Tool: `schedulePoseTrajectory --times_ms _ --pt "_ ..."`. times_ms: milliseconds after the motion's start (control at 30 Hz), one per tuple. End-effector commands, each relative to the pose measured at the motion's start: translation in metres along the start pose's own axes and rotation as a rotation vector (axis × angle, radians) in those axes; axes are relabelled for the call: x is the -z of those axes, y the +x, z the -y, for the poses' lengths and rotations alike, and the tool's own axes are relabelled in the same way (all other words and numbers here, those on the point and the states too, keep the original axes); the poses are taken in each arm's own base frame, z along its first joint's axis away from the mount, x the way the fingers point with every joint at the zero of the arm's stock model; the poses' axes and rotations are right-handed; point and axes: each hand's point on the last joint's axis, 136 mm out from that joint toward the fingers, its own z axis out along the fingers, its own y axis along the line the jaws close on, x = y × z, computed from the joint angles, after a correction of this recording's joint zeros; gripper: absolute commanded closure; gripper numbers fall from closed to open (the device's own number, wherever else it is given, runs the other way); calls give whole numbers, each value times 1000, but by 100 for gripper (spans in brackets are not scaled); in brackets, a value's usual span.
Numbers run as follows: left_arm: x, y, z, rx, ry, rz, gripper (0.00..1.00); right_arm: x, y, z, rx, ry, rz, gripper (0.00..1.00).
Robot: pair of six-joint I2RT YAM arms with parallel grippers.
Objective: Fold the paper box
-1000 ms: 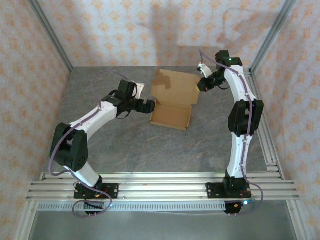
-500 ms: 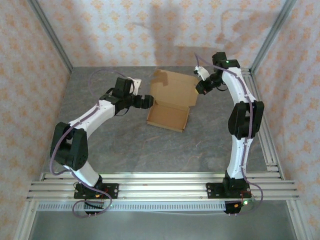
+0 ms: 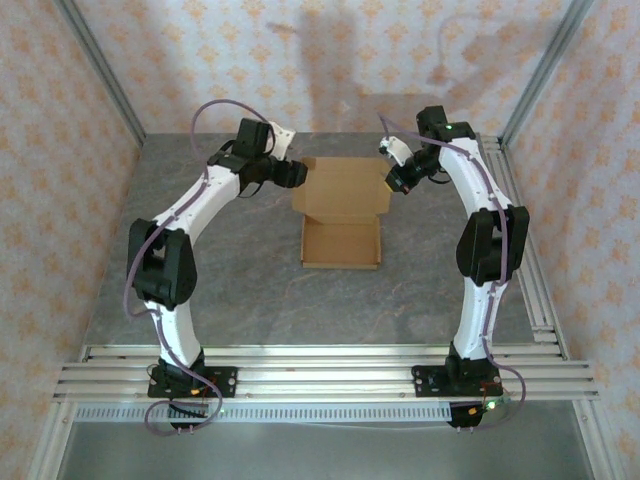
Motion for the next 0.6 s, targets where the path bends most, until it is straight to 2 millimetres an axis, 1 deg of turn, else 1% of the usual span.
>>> schedulePoseTrajectory --times_ms 0,167,200,433,567 --pt "-3 17 11 -82 99 -99 43 19 -2 -9 41 18 0 100" --pt "-7 22 10 -124 115 -126 59 19 -4 -8 40 13 1 100" --pt "-6 22 9 -124 114 -128 60 19 -4 -9 40 12 2 100" --pt "-3 21 2 -119 100 -133 81 19 -7 -8 37 4 8 100" --pt "-2 22 2 -119 102 -135 82 18 -8 -8 35 3 8 100"
